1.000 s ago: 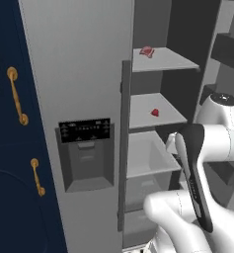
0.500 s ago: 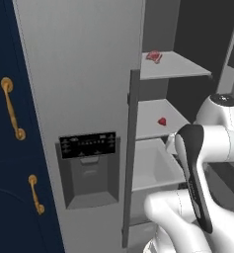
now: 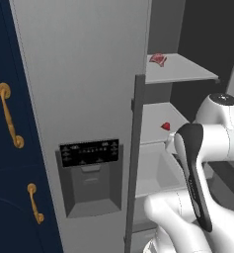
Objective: Take the strawberry from the fridge and place it on top of the pancake, located on the dining counter.
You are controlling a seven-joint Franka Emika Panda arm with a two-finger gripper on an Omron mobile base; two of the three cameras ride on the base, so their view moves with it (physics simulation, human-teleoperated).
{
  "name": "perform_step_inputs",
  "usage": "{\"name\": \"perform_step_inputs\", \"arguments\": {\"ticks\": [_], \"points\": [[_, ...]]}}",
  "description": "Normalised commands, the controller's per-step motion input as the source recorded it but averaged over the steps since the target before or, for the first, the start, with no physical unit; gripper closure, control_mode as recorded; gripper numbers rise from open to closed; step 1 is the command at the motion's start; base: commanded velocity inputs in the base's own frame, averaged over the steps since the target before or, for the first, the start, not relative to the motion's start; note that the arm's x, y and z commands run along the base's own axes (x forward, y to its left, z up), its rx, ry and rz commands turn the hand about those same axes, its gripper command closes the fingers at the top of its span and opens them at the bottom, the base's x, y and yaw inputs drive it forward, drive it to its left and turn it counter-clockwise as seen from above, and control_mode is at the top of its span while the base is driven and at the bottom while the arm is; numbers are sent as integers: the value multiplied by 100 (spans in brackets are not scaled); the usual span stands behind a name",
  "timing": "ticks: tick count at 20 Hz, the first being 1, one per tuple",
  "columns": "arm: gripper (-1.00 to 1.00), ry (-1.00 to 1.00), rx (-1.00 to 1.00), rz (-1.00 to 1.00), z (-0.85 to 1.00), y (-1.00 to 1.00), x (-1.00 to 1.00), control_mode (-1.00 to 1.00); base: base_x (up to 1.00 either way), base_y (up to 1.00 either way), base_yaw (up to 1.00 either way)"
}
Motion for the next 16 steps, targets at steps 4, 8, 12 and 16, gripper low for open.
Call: {"name": "perform_step_inputs", "arguments": {"ticks": [4, 8, 12, 16], "points": [[-100, 0, 0, 0, 0, 0, 0, 100, 0, -28, 0], [-100, 0, 0, 0, 0, 0, 0, 100, 0, -36, 0], [-100, 0, 0, 0, 0, 0, 0, 100, 0, -18, 0], [-100, 0, 0, 0, 0, 0, 9, -100, 0, -2, 0]]}}
